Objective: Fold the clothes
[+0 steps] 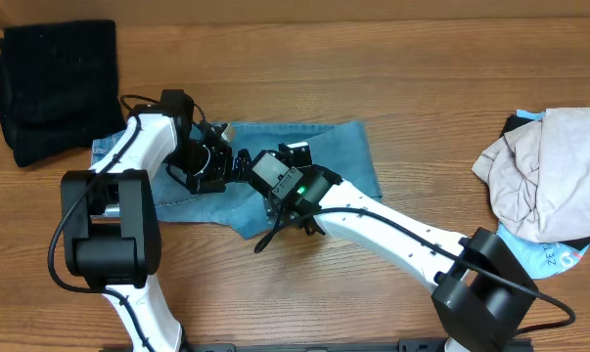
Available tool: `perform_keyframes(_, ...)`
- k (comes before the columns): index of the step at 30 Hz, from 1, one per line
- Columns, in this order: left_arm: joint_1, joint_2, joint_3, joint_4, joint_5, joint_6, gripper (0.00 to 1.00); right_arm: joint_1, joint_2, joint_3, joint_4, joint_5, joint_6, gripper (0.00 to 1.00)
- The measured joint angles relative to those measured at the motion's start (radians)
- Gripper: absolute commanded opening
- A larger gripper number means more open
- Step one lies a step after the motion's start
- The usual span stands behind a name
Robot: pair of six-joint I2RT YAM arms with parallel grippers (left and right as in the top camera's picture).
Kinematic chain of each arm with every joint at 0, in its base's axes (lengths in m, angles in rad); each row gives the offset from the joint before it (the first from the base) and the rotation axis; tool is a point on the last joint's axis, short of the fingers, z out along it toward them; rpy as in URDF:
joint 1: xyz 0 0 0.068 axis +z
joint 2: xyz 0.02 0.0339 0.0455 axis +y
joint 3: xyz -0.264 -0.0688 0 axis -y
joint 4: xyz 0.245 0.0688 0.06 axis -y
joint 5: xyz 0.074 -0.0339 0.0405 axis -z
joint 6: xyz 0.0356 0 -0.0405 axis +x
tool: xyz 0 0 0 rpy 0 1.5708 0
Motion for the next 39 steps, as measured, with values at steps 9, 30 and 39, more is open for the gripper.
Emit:
perform_keyframes(9,0.000,0.000,0.000,-0.034,-0.074,-0.002,1.00,-0.178,0.004,0.121,-0.097,-0.128,-0.068,0.20)
perform_keyframes(30,0.133,0.000,0.000,-0.161,-0.260,-0.091,1.00,-0.208,0.164,-0.050,0.286,-0.365,-0.120,0.17)
perform_keyframes(39,0.133,0.000,0.000,-0.161,-0.261,-0.091,1.00,-0.393,0.166,-0.051,0.381,-0.393,-0.119,0.17)
